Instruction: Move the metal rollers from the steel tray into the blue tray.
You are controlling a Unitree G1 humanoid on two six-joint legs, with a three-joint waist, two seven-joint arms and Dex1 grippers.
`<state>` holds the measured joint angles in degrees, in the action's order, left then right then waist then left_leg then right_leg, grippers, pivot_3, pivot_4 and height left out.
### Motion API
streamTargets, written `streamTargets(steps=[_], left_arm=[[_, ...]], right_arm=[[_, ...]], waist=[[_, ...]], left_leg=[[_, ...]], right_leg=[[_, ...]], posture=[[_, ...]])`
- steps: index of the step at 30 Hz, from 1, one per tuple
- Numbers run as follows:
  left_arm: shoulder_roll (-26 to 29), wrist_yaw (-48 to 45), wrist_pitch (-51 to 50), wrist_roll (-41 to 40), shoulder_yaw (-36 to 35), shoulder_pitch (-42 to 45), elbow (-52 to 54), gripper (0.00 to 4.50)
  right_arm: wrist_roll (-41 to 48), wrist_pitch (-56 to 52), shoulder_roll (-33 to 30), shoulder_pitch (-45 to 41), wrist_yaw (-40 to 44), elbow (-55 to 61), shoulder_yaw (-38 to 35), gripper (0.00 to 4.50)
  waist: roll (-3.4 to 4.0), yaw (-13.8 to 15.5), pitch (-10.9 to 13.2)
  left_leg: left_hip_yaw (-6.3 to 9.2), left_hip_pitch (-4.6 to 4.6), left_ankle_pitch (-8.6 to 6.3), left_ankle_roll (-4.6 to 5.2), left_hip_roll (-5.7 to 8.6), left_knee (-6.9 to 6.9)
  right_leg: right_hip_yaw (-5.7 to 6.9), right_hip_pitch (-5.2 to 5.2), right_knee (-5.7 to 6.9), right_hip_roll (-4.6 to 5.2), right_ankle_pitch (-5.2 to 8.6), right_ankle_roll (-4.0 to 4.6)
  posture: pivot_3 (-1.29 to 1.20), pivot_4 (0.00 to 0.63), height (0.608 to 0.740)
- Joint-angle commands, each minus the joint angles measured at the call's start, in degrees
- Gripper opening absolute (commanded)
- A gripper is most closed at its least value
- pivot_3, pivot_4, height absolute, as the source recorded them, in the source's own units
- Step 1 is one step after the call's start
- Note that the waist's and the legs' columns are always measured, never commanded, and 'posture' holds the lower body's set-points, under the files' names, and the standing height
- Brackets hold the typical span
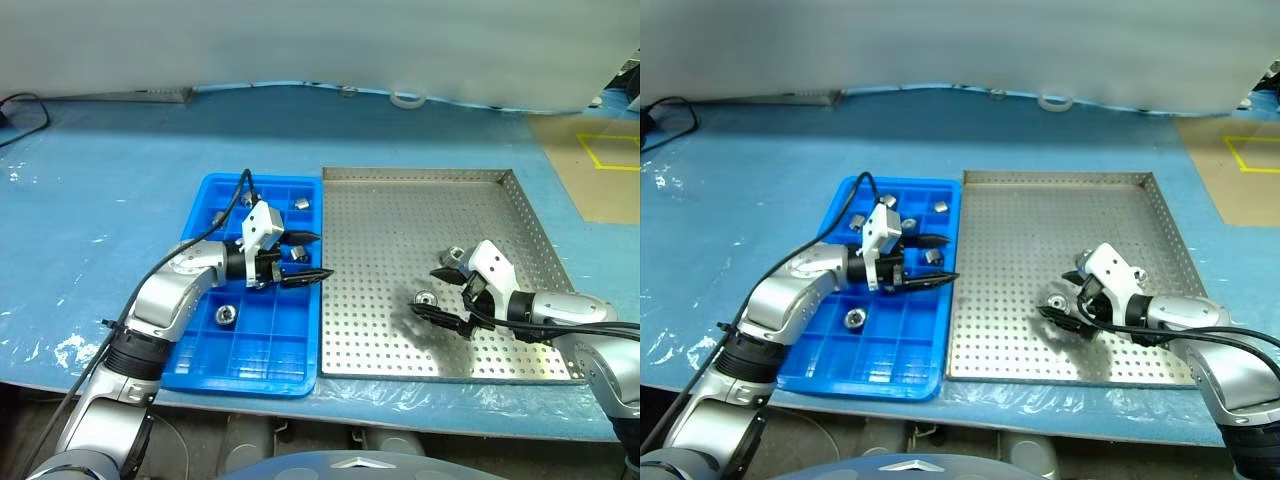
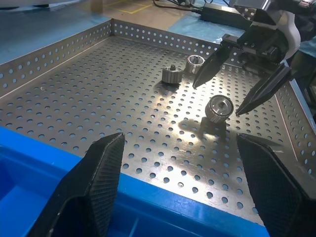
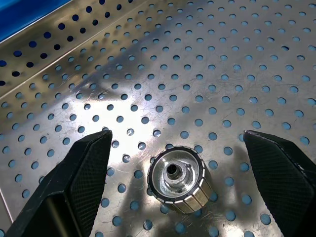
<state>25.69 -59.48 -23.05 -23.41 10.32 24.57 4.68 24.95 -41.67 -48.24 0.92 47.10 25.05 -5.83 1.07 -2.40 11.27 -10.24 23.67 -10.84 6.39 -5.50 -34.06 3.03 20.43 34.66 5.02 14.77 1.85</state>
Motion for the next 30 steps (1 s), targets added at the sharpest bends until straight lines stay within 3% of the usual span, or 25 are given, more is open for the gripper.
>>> streamTargets(steps=[1,12,15,22,30], left_arm=[[0.06,0.1,0.55,0.2,0.08,0.33,2.05,3.81],[-0.91,-1.12,5.28,2.06,0.51,-0.77,-1.93,3.81],[-1.18,-1.64,6.6,2.38,0.44,-0.71,-3.41,3.81],[-0.51,-2.39,7.2,2.32,-0.18,-0.94,-4.53,3.81],[3.99,-0.18,2.55,-0.62,-5.15,-3.0,1.88,3.81]], right_arm=[[-1.47,1.43,-0.7,0.07,0.1,-0.52,0.75,4.47],[-5.51,6.51,3.26,-0.78,-1.16,-9.21,4.46,4.47],[-5.9,8.1,4.22,-1.18,-1.57,-10.54,4.0,3.9],[-6.52,8.84,3.55,-1.13,-0.24,-9.88,4.72,1.79],[-4.27,5.86,5.37,-8.99,-0.02,-5.93,5.68,1.79]], waist=[[0.0,0.01,0.0],[-0.02,-0.05,-0.01],[-0.03,-0.2,-0.01],[-0.03,-0.17,-0.01],[-0.01,-0.91,0.0]], left_leg=[[0.0,0.0,0.0,0.0,0.0,0.0],[-0.01,-0.03,0.0,0.0,0.0,0.0],[-0.01,-0.08,0.01,-0.01,0.0,-0.01],[-0.01,-0.12,0.03,-0.05,-0.02,0.03],[-0.01,-0.1,0.06,-0.1,-0.07,0.07]], right_leg=[[0.0,0.0,0.0,0.0,0.0,0.0],[-0.01,-0.02,0.01,0.0,0.0,0.0],[-0.01,-0.04,0.03,0.0,0.0,0.0],[-0.02,-0.05,0.04,0.0,0.0,0.0],[-0.02,0.04,0.11,-0.05,0.0,0.01]], posture=[[-0.33,0.15,0.74],[-0.33,0.15,0.74],[-0.33,0.15,0.74],[-0.33,0.15,0.74],[-0.25,0.15,0.74]])
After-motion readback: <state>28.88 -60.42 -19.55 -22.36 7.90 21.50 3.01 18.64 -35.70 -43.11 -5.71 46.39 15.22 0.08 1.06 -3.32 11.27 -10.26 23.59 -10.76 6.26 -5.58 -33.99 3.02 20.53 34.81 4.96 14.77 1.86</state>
